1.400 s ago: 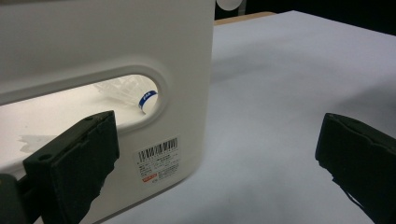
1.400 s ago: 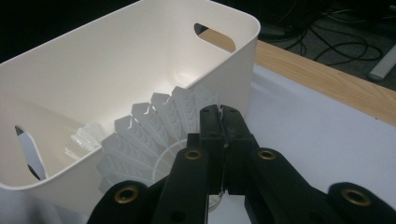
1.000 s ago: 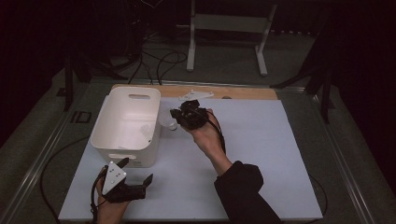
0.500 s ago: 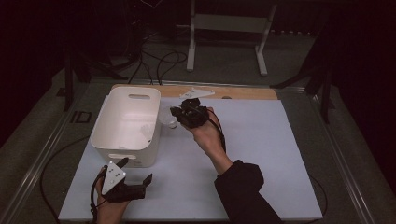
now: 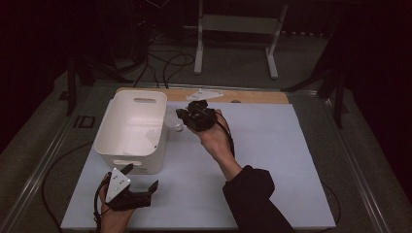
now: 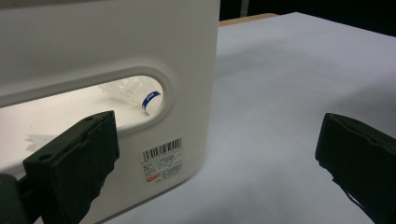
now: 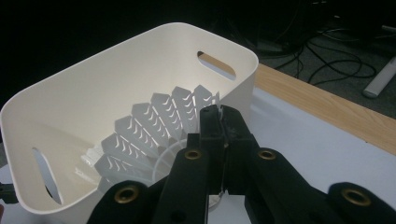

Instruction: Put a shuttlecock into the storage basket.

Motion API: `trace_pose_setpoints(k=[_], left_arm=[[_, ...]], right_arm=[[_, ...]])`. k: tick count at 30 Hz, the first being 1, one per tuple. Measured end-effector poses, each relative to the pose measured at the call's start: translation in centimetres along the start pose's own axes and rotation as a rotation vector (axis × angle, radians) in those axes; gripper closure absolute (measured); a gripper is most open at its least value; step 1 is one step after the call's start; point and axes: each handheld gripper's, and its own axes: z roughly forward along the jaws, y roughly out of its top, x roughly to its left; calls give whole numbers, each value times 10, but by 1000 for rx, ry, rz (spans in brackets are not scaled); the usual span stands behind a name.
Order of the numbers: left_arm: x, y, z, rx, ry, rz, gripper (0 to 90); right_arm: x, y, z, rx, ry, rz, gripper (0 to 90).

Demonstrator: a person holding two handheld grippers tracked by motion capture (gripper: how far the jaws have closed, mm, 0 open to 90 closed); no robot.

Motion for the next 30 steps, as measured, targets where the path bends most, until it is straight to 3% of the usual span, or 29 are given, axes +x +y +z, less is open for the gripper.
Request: trace_pose_setpoints(k=[30], left_arm=[[0, 0, 0, 0, 1, -1, 1]], right_arm=[[6, 15, 0, -39, 14, 6, 889]])
